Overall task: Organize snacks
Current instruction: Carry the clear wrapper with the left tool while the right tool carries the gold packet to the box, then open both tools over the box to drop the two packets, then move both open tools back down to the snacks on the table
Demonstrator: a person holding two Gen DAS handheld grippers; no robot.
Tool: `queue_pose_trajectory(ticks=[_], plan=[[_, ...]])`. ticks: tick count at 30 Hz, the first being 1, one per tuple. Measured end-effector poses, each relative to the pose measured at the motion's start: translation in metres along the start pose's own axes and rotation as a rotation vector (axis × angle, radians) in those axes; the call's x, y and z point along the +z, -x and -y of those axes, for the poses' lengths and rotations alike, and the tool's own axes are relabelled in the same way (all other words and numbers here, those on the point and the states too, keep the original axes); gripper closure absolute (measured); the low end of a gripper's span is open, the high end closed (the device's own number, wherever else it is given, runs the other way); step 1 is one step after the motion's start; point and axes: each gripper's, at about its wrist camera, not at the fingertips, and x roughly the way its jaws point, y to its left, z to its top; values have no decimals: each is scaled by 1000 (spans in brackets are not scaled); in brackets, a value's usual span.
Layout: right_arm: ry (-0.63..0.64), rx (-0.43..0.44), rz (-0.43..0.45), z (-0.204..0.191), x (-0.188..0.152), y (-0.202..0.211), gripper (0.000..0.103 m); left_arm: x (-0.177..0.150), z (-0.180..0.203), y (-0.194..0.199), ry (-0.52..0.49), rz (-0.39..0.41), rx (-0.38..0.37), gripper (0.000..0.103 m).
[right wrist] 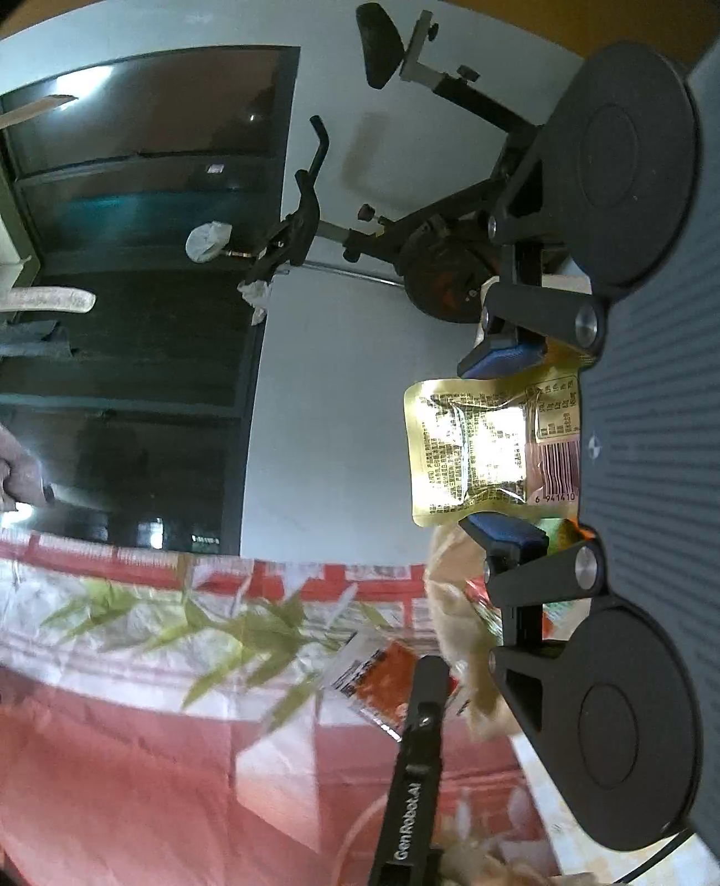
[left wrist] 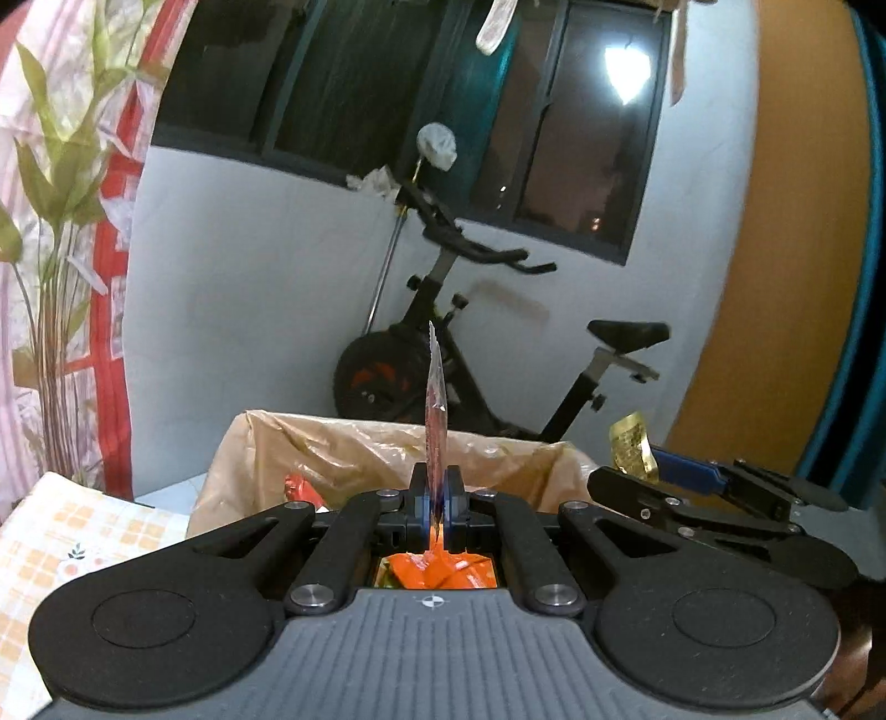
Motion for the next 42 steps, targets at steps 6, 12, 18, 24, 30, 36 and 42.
queue_pose_trajectory(ticks=[6,12,18,24,30,36,42], plan=[[-48,-20,-78,7,-13,-28,49,-13,-14,-26,57,-78,2,98],[-86,-41,-165,14,-31,-32,46,-20,-20,-33,1,-129,-21,55],[-78,-43,-150,18,-33,-14,33,-21,-28,-13,6,-116,15,45],[-69,-37,-136,18,-39,12,33,-25,-40,22,30,-113,42,32],[-68,-22,-90,15,-48,46,28,-43,-36,57,54,-98,74,13],[-88,-45,-86,11,-65,66,28,-81,-30,50,83,-185,94,13],[-96,-63,-144,12,-89,71,28,-133,-27,19,116,-326,141,13]])
